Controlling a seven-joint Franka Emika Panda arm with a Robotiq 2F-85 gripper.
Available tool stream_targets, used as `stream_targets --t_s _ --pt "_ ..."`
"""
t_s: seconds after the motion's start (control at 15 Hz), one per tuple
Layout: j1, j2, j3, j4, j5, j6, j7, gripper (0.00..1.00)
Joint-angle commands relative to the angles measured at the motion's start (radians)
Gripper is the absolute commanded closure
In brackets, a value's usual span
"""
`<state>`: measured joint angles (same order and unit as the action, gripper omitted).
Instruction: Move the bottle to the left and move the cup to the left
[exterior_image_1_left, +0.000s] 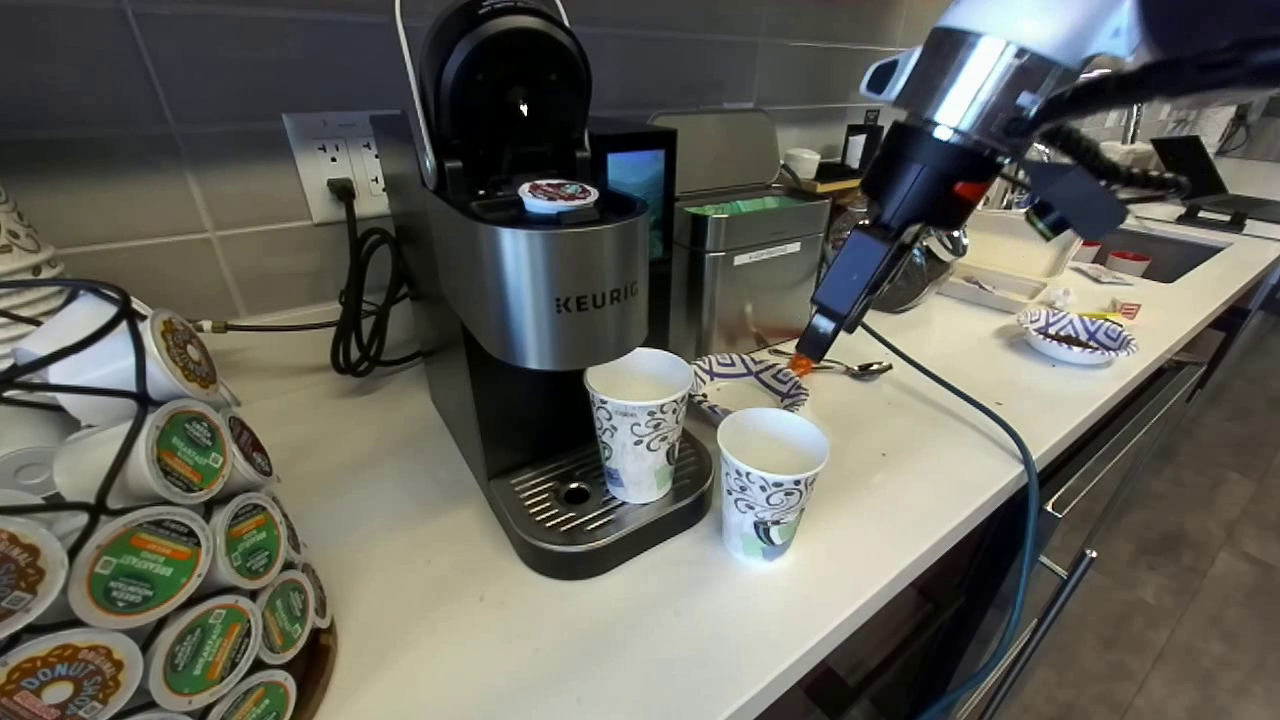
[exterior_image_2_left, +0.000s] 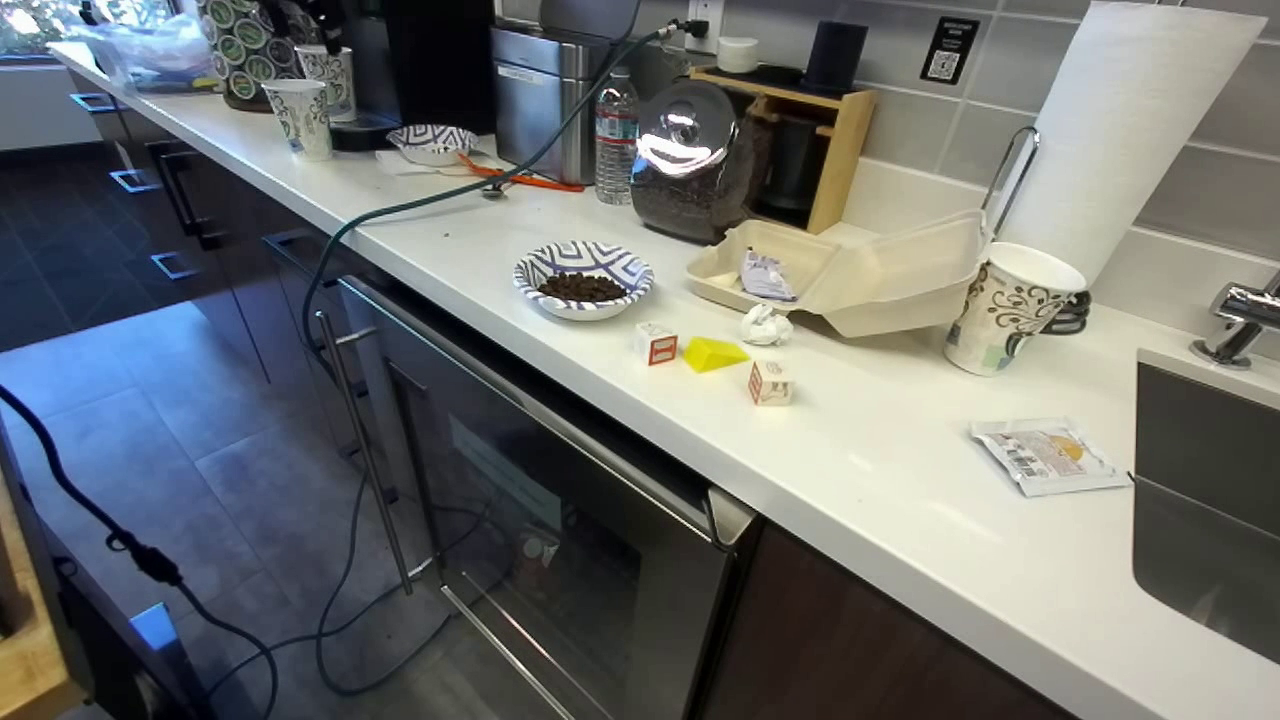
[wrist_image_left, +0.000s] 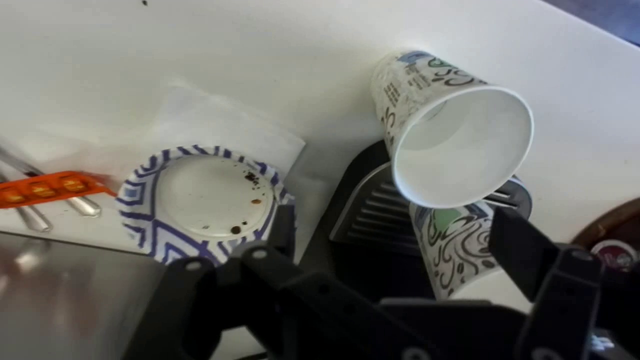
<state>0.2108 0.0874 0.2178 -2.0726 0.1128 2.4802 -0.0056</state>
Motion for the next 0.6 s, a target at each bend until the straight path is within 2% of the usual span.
stream_targets --t_s 0.0,0.13,0.33,0.4,0.47,0.53 --pt "-0.03 -0.214 -0.05 -0.173 -0.116 -0.033 0.166 0.0" --pt "-0.066 -0.301 -0.068 -0.231 -0.176 -0.119 0.225 0.0" --pt "-0.12 -0.433 -0.132 -0.321 -0.106 -0.245 0.161 0.0" --pt "-0.139 -0.465 -0.157 -0.344 -0.09 -0.254 0.16 0.0" --pt "-0.144 -0.476 -0.182 -0.353 -0.067 -0.277 0.12 0.0" --pt "-0.138 -0.407 -0.144 -0.286 -0.109 -0.252 0.156 0.0"
